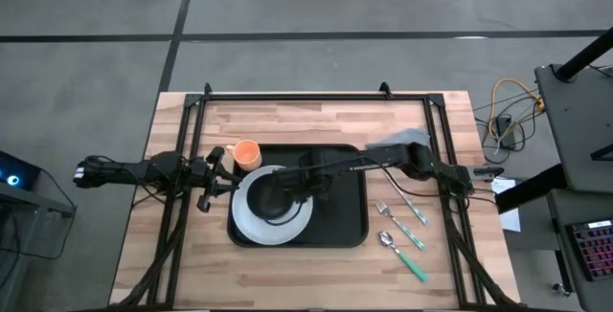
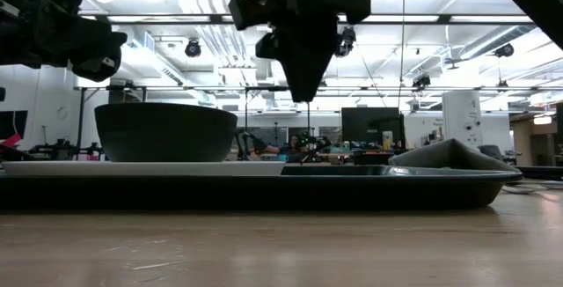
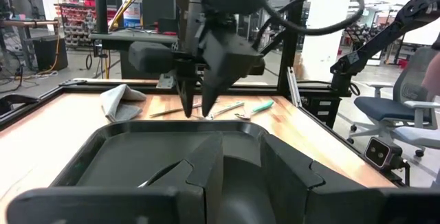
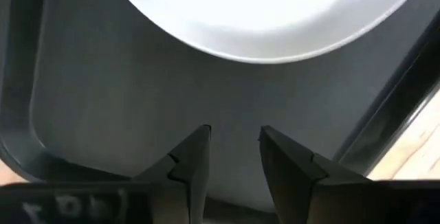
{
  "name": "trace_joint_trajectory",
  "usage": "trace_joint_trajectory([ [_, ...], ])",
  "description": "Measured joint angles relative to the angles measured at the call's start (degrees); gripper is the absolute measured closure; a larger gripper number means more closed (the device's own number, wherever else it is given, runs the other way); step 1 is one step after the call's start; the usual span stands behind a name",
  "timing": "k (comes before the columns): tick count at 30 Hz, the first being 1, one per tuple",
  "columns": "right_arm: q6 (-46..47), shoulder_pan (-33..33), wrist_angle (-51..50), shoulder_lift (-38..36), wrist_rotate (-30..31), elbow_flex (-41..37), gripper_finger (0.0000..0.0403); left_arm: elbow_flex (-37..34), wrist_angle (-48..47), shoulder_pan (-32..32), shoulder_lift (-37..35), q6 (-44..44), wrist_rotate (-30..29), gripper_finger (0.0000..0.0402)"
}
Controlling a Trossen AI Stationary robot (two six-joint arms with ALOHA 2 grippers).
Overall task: Set up tray
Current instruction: Put the gray napkin on the black serving tray
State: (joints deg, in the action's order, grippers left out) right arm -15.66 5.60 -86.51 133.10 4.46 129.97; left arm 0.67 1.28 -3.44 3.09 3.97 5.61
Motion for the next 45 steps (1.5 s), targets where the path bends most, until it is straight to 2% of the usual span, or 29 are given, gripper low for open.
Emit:
trace_joint_trajectory([
  [5,0.79,-2.56,-1.77,-0.42,0.00,-1.83,0.0294,0.00,0.00,0.00,0.00,0.00,-0.01,0.0322],
  [9,1.84,-4.92,-1.27,-3.44,-1.12,-9.03,0.0296,0.00,0.00,-0.02,0.00,0.02,0.00,0.0322],
  [13,3.08,-7.34,4.92,-10.78,-1.69,-21.90,0.0296,0.00,0.00,0.00,0.00,0.01,0.00,0.0322],
  [20,3.58,-12.65,25.58,-30.76,0.88,-49.60,0.0305,0.00,0.00,-0.01,0.00,0.01,-0.01,0.0322],
  [25,4.22,-15.53,28.29,-39.55,5.32,-60.51,0.0299,0.00,0.00,-0.01,0.00,0.00,0.01,0.0322],
  [31,5.17,-20.23,30.30,-43.95,10.52,-67.55,0.0271,0.00,0.01,-0.02,0.00,-0.01,0.01,0.0322],
  [39,3.54,-26.40,34.28,-43.36,10.77,-71.22,0.0219,0.00,0.02,-0.02,0.00,0.00,0.02,0.0322],
  [45,1.81,-28.28,36.82,-43.10,10.70,-72.70,0.0203,0.00,0.00,0.00,0.00,0.00,0.02,0.0322],
])
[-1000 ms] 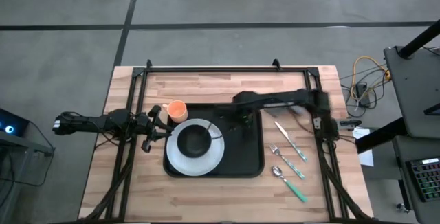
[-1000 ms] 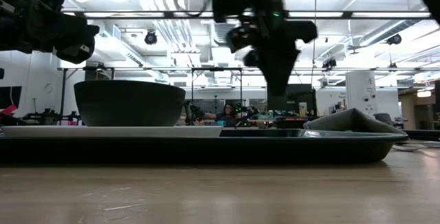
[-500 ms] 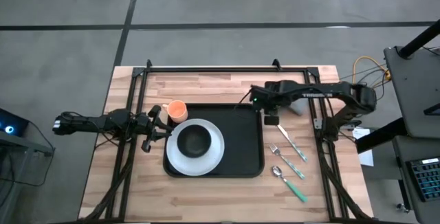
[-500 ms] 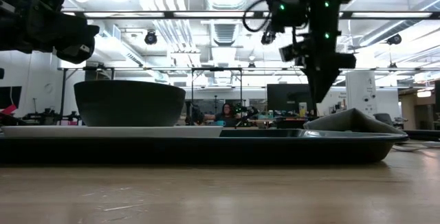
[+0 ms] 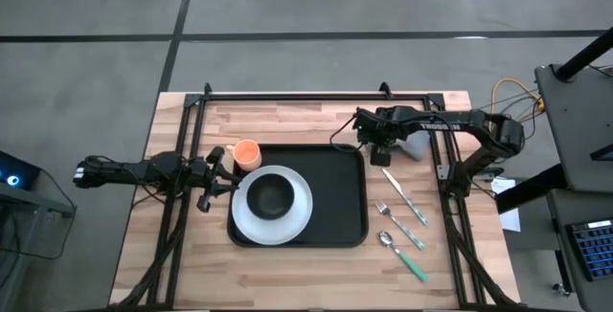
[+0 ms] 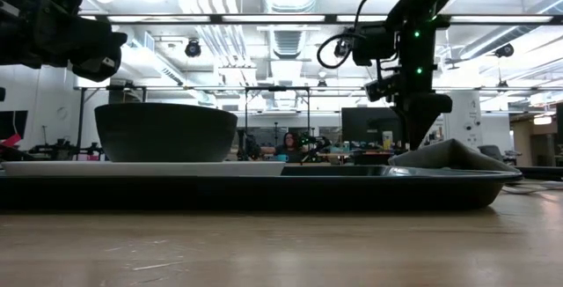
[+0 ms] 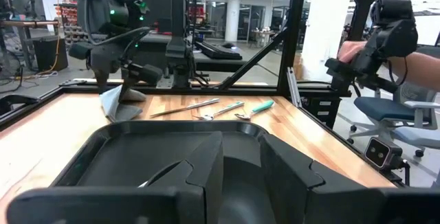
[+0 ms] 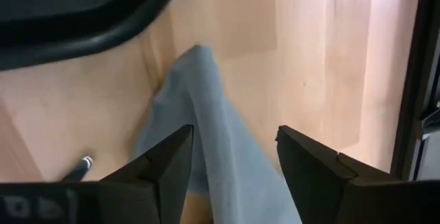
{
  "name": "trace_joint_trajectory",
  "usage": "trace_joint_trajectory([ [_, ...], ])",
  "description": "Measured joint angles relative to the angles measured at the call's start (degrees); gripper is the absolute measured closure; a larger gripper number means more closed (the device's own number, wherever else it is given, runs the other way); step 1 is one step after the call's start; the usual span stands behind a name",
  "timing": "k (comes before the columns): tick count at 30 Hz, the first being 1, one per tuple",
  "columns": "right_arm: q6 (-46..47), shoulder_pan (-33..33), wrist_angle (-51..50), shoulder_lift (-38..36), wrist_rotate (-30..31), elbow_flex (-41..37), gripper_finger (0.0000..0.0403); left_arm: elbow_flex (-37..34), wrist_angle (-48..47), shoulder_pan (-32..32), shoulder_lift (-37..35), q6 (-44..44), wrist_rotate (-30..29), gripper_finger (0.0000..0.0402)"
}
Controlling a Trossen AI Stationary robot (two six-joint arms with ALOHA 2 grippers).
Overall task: Set up tray
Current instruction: Put the gray napkin on the black serving tray
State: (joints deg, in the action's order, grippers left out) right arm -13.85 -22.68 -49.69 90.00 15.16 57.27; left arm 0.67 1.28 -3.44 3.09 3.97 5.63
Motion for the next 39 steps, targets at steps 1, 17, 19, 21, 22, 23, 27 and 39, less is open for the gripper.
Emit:
trace_joint_trajectory([
  [1,-0.10,-0.02,0.02,0.02,0.00,-0.17,0.0202,0.00,0.00,0.00,0.00,0.02,-0.01,0.0322],
  [17,-1.15,-0.13,3.84,0.07,-0.59,-4.15,0.0223,0.00,0.00,0.00,0.00,0.02,0.00,0.0322],
  [19,-1.15,-0.11,4.05,0.07,-0.60,-4.15,0.0240,0.00,0.02,-0.02,0.00,0.00,-0.02,0.0322],
  [21,-1.15,-0.11,4.04,0.07,-0.61,-4.15,0.0265,0.00,0.00,-0.02,0.00,0.02,-0.02,0.0322],
  [22,-1.15,-0.11,4.04,0.07,-0.61,-4.15,0.0280,0.00,0.01,-0.02,0.00,0.02,-0.01,0.0322],
  [23,-1.15,-0.13,4.04,0.07,-0.59,-4.15,0.0295,0.00,0.00,0.00,0.00,0.00,-0.01,0.0322],
  [27,-1.14,-0.41,4.00,0.09,-0.59,-4.15,0.0365,0.00,0.01,0.00,0.00,0.02,-0.02,0.0322],
  [39,2.05,-1.40,0.77,-0.34,-1.46,-2.36,0.0394,0.00,0.02,0.00,0.00,0.02,0.00,0.0322],
])
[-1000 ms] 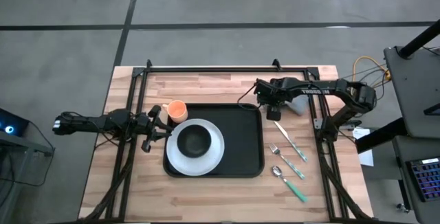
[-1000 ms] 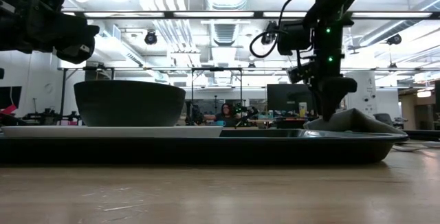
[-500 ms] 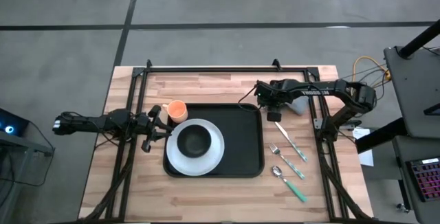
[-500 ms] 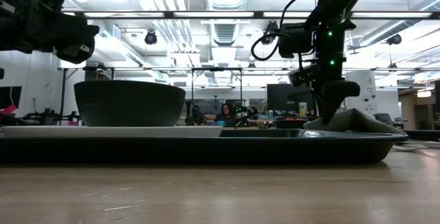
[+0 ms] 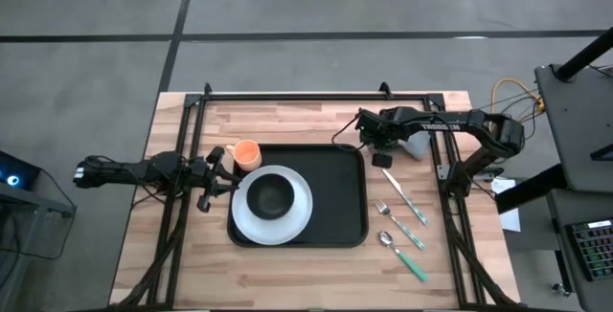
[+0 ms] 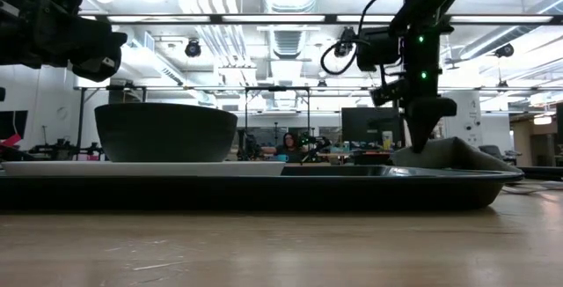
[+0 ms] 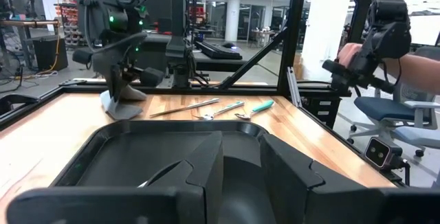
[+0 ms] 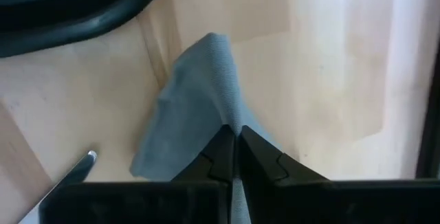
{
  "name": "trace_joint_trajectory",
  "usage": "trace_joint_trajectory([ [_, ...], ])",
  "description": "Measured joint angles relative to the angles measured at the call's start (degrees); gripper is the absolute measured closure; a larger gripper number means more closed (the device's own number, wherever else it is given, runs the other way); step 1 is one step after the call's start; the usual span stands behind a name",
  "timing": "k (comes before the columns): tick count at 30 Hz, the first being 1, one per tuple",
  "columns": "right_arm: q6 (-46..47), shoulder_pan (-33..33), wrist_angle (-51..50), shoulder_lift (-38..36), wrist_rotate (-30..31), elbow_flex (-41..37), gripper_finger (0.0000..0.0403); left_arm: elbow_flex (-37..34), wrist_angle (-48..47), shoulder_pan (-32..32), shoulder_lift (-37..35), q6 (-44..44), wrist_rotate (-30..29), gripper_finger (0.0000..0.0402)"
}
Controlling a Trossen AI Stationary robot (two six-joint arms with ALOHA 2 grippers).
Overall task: Set up tray
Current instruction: Put the gray napkin on the black serving tray
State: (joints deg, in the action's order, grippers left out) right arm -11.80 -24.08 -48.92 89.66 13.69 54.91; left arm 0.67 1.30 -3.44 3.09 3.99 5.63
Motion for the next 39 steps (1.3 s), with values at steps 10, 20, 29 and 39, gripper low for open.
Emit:
trace_joint_trajectory([
  [10,6.55,1.40,-1.54,-8.25,-0.04,5.39,0.0395,0.00,-0.02,0.00,0.00,-0.02,-0.02,0.0322],
  [20,12.62,7.17,6.81,-20.77,-0.68,3.02,0.0395,0.00,-0.01,-0.02,0.00,-0.02,0.00,0.0322],
  [29,7.83,7.58,7.63,-18.83,2.56,1.54,0.0395,0.00,-0.02,-0.01,0.01,0.00,0.00,0.0322],
  [39,-1.80,3.19,20.67,-16.23,16.07,1.30,0.0395,0.00,-0.02,-0.02,0.00,0.00,0.00,0.0322],
])
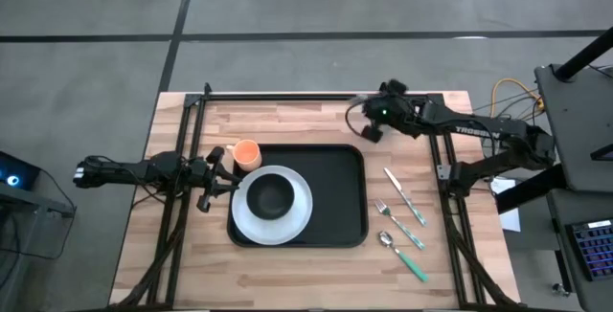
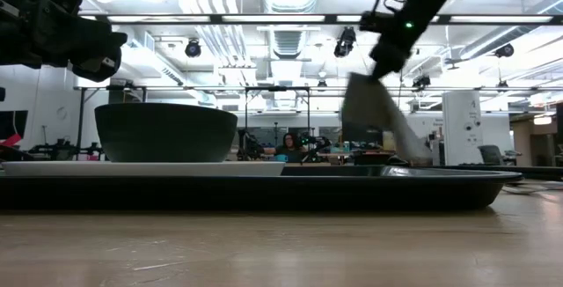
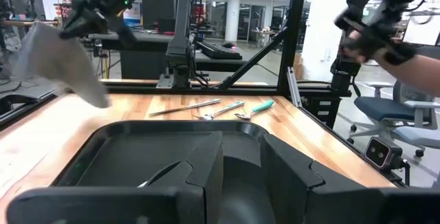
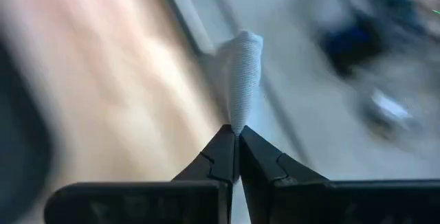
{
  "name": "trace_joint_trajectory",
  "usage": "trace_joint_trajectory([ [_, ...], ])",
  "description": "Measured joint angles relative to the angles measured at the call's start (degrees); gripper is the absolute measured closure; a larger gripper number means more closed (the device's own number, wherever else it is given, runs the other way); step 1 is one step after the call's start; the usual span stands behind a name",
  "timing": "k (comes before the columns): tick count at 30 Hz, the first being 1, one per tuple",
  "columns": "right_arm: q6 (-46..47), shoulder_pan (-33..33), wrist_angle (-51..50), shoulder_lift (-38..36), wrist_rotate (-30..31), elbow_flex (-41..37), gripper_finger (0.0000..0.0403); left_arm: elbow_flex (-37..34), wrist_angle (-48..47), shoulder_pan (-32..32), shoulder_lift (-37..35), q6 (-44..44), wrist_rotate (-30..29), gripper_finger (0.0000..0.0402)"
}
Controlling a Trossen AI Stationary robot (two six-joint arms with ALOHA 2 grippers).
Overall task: Set up tray
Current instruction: Put the gray napkin on the black serving tray
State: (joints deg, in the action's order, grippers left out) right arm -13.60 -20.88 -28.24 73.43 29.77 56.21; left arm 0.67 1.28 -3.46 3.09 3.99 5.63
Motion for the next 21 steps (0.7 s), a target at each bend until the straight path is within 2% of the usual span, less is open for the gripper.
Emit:
trace_joint_trajectory([
  [4,-4.72,0.34,7.21,4.05,-26.66,-0.42,0.0395,0.00,0.00,0.00,0.00,-0.01,-0.01,0.0322],
  [6,-5.29,2.00,6.99,6.85,-34.08,-0.50,0.0395,0.00,0.01,0.02,0.00,-0.01,-0.02,0.0322],
  [13,-2.47,7.42,1.64,15.14,-32.82,-0.64,0.0395,0.00,0.02,0.00,0.00,-0.02,0.00,0.0322],
  [21,1.51,9.88,2.04,16.19,-31.09,-0.83,0.0395,0.00,0.00,0.00,0.28,-0.02,-0.02,0.0322],
])
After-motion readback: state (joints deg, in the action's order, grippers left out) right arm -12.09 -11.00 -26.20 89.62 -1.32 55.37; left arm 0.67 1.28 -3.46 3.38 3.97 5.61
